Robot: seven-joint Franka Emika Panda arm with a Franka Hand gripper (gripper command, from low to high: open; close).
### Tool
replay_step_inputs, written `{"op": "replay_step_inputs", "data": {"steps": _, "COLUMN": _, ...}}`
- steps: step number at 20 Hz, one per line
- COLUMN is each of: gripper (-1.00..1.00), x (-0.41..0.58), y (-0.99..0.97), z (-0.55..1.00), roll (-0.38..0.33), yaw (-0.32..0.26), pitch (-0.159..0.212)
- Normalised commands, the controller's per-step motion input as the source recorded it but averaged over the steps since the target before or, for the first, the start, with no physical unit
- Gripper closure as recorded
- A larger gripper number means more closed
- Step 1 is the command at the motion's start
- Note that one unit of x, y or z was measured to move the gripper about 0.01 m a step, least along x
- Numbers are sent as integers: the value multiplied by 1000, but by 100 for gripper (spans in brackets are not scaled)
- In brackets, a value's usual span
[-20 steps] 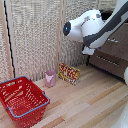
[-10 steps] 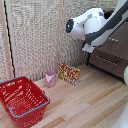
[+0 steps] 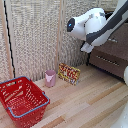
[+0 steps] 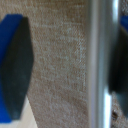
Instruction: Transport the gripper mindfully toward the orange-red bowl and clasp it to elevate with ease. Ensure your robot's arm aligns efficiently with the top drawer's opening. Carefully slide the orange-red bowl into the designated spot with precision. After confirmation, withdraw the gripper gently. Close the drawer smoothly by transitioning the gripper to its handle.
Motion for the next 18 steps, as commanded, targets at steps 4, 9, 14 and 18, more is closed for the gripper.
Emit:
{"op": "replay_step_inputs", "data": {"steps": 4, "gripper": 100, "x": 20, "y": -425, "z": 134, "roll": 185, "yaw": -92, "pitch": -155}}
{"op": "replay_step_inputs", "data": {"steps": 9, "gripper": 100, "x": 162, "y": -535, "z": 438, "roll": 189, "yaw": -63, "pitch": -116}}
{"op": "replay_step_inputs", "data": {"steps": 14, "gripper": 100, "x": 259, "y": -548, "z": 563, "roll": 145, "yaw": 3, "pitch": -34}}
{"op": "replay_step_inputs", "data": {"steps": 18, "gripper": 100, "x": 239, "y": -578, "z": 575, "roll": 50, "yaw": 111, "pitch": -46}}
